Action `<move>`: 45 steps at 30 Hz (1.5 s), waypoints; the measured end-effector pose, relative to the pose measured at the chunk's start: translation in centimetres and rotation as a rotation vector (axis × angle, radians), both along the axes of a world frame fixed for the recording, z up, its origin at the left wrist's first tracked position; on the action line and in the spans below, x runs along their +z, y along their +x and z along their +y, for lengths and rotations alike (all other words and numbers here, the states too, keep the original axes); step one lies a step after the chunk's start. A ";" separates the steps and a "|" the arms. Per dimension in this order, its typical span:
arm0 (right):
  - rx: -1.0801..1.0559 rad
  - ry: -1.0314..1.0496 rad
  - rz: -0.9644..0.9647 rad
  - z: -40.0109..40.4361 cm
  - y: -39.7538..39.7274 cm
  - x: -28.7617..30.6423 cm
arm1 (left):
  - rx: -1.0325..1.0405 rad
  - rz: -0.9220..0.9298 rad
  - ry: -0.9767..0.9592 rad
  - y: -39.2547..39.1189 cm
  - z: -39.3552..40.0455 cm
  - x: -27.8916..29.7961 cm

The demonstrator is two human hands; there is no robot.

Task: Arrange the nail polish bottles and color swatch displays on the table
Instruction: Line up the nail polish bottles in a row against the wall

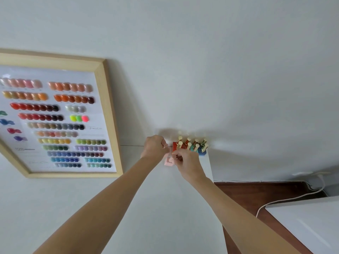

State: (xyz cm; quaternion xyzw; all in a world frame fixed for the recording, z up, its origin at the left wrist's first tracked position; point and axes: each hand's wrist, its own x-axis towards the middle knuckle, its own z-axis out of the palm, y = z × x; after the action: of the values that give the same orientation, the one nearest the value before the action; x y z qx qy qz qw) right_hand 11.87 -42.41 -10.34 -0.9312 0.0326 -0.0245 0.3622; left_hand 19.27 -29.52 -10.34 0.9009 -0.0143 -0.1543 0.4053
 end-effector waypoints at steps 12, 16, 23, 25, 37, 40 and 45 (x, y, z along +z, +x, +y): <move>0.026 0.075 -0.044 1.7 1.6 -0.2 | -0.041 0.108 0.092 -3.0 1.5 -3.9; -0.103 0.107 -0.149 0.8 0.1 -0.6 | 0.065 0.077 0.013 -2.8 0.2 -4.0; -0.480 0.002 -0.295 -4.2 -2.7 -2.4 | 0.106 0.057 -0.021 -2.1 -1.1 -4.2; -0.544 0.049 -0.160 -5.5 -2.1 -2.9 | 0.109 0.063 -0.018 -1.8 -1.4 -4.2; -0.520 0.051 0.077 -7.9 1.3 -4.8 | 0.136 0.064 0.004 -1.0 -2.1 -4.5; -0.495 0.064 0.072 -8.2 1.2 -4.8 | 0.136 0.069 0.002 -1.0 -2.1 -4.5; -0.489 0.101 0.121 -8.4 0.7 -3.9 | 0.110 0.071 0.070 -1.4 -1.9 -3.4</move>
State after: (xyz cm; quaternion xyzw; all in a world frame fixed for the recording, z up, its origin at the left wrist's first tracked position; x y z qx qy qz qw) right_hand 12.54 -50.78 -14.24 -0.8760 0.2798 -0.0538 0.3891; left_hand 17.92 -31.42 -13.70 0.9079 0.0551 -0.1643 0.3818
